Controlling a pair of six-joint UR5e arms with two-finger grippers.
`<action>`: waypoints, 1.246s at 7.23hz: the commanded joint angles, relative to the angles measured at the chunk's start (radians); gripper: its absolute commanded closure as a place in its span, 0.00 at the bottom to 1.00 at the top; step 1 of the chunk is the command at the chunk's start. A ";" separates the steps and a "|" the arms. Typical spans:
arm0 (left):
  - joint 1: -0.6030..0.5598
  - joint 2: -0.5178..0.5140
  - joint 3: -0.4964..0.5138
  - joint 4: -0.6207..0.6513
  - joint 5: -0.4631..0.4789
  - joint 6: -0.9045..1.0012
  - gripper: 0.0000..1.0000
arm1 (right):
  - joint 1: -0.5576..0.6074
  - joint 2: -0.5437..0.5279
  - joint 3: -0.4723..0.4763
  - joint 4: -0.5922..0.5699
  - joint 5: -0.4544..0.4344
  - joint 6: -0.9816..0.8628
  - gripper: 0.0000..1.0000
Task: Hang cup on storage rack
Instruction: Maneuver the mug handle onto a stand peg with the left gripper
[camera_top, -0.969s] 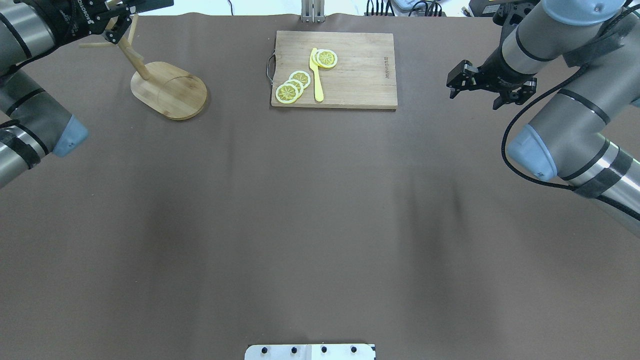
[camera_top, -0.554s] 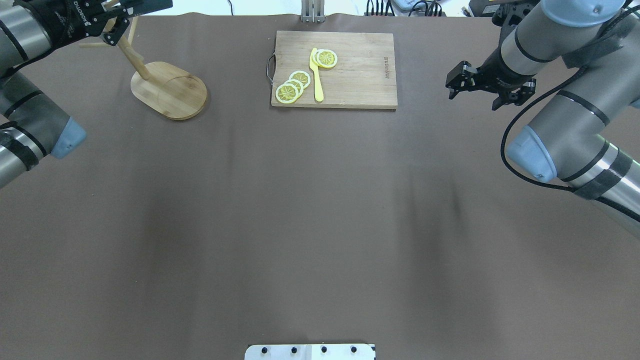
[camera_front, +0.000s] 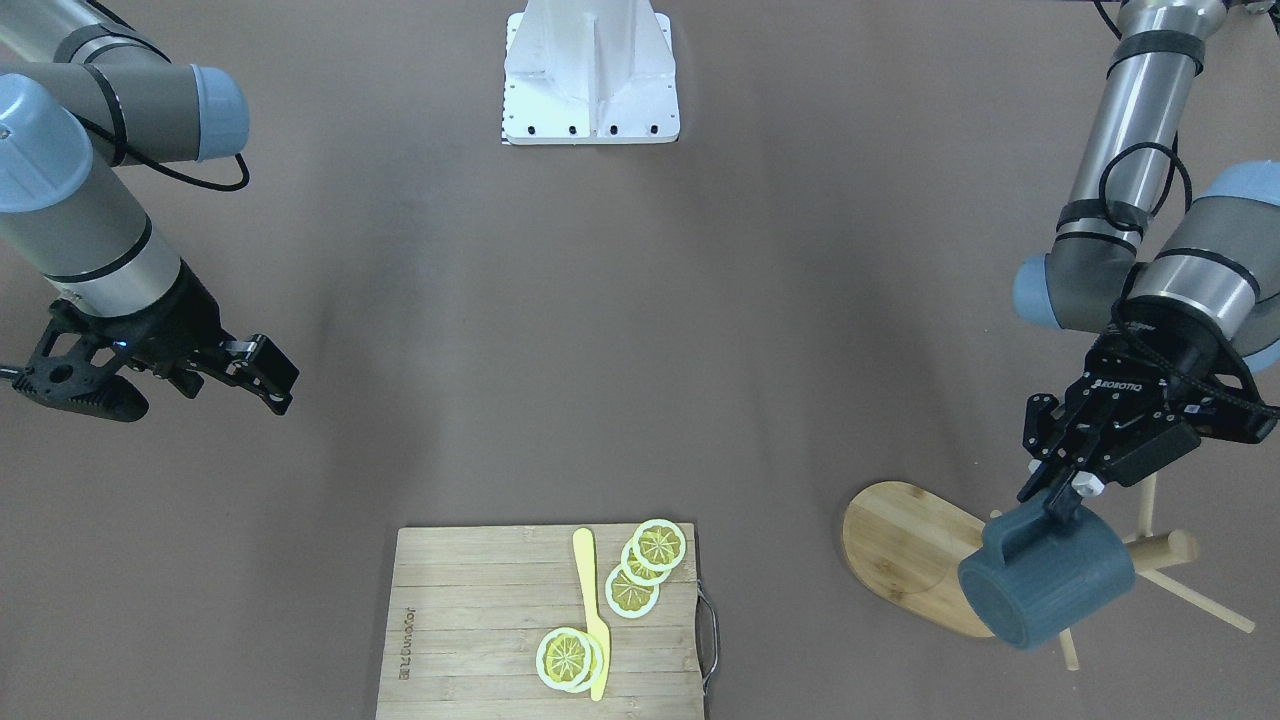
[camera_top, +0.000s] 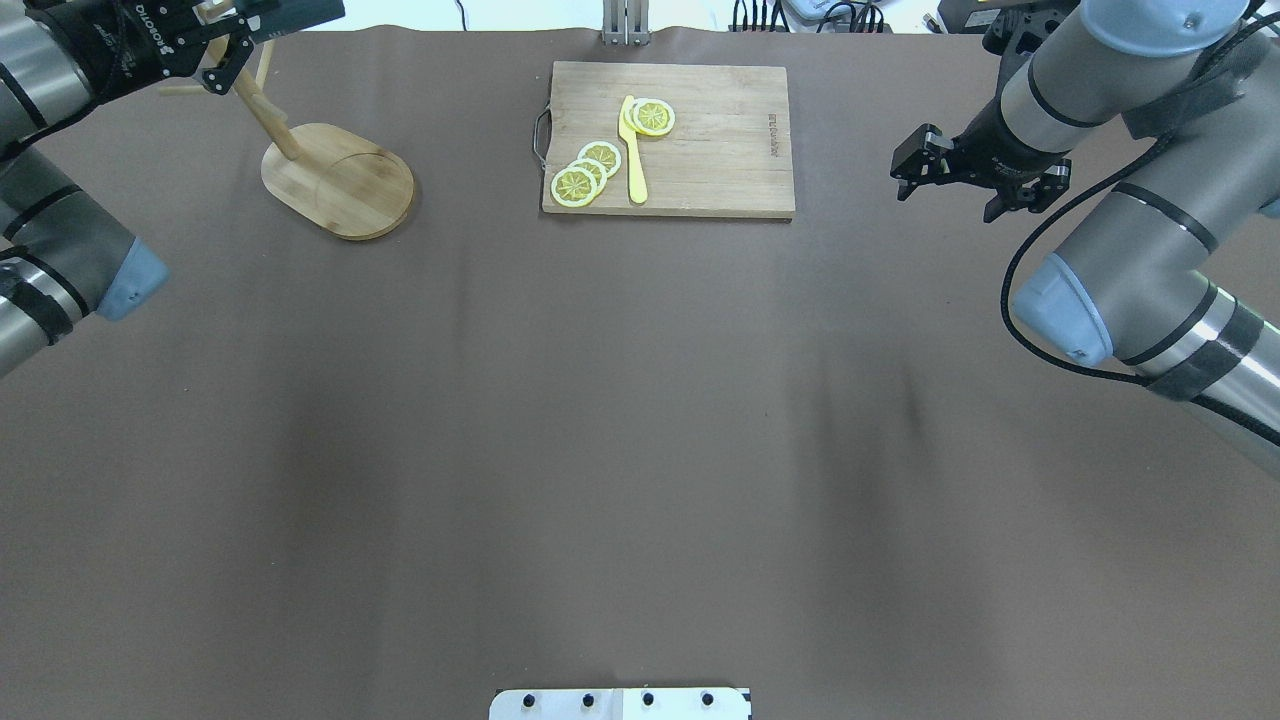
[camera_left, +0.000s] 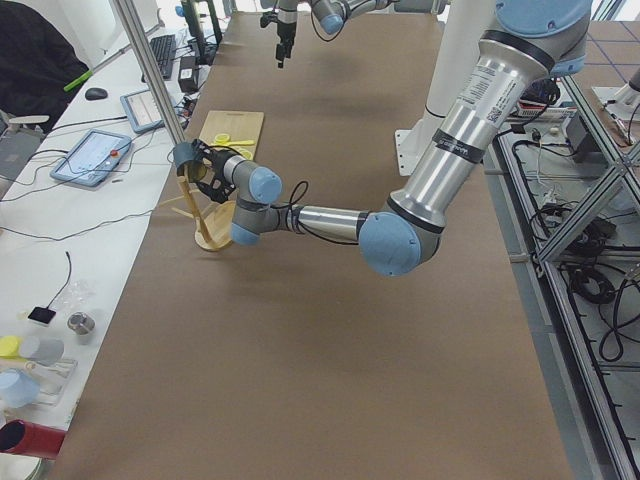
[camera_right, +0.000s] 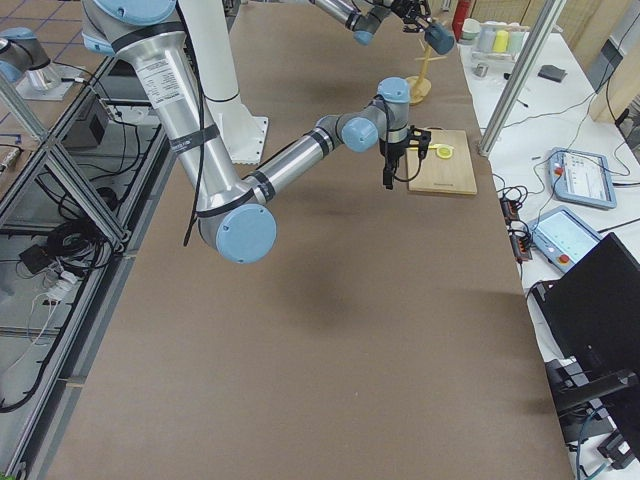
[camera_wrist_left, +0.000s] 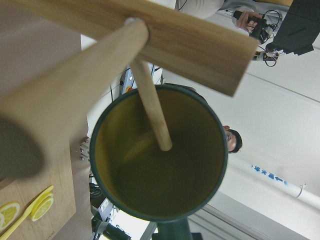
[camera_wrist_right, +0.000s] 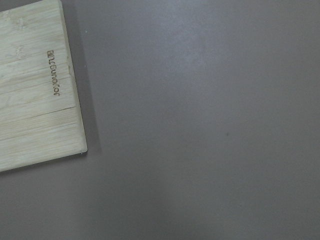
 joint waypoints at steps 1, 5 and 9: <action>0.001 0.008 0.016 -0.040 0.012 -0.039 1.00 | -0.001 0.000 0.000 -0.001 -0.003 0.000 0.00; 0.004 0.006 0.029 -0.053 0.031 -0.124 1.00 | -0.005 0.001 0.000 -0.001 -0.004 0.002 0.00; 0.007 0.009 0.043 -0.104 0.020 -0.153 1.00 | -0.007 0.001 0.002 -0.001 -0.004 0.002 0.00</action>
